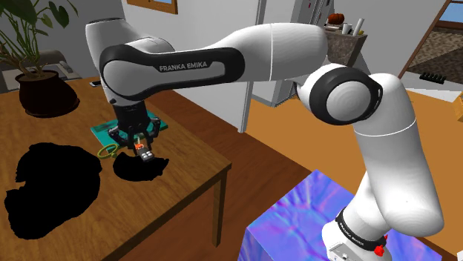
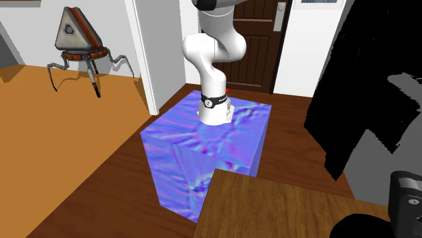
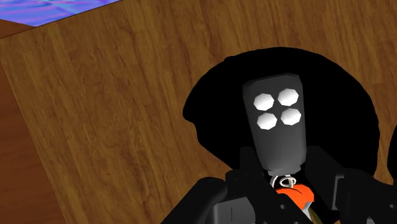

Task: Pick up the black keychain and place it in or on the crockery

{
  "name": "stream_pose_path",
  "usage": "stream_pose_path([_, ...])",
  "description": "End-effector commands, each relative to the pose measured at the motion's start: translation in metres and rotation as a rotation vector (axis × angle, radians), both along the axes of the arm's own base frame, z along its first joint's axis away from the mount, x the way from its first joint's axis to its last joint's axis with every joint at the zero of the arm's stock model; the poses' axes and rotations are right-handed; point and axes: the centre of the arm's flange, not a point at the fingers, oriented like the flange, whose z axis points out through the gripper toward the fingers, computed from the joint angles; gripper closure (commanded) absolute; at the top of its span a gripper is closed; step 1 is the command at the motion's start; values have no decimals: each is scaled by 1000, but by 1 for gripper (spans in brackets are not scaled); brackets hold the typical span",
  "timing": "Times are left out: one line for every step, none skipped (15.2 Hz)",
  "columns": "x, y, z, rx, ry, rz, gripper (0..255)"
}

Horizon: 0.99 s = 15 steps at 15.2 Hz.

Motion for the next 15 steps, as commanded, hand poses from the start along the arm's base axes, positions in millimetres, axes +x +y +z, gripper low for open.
stream_pose_path([0, -1, -12, 0, 0, 0, 255])
stream_pose_path([0, -1, -12, 0, 0, 0, 255])
stream_pose_path([0, -1, -12, 0, 0, 0, 255])
stream_pose_path([0, -1, -12, 0, 0, 0, 255])
stream_pose_path([0, -1, -12, 0, 0, 0, 255])
stream_pose_path([0, -1, -12, 0, 0, 0, 255])
stream_pose_path([0, -1, -12, 0, 0, 0, 255])
stream_pose_path([0, -1, -12, 0, 0, 0, 255])
stream_pose_path([0, -1, -12, 0, 0, 0, 255])
stream_pose_path([0, -1, -12, 0, 0, 0, 0])
stream_pose_path([0, -1, -12, 0, 0, 0, 0])
stream_pose_path([0, -1, -12, 0, 0, 0, 0])
stream_pose_path([0, -1, -12, 0, 0, 0, 0])
stream_pose_path([0, -1, -12, 0, 0, 0, 0])
stream_pose_path([0, -1, -12, 0, 0, 0, 0])
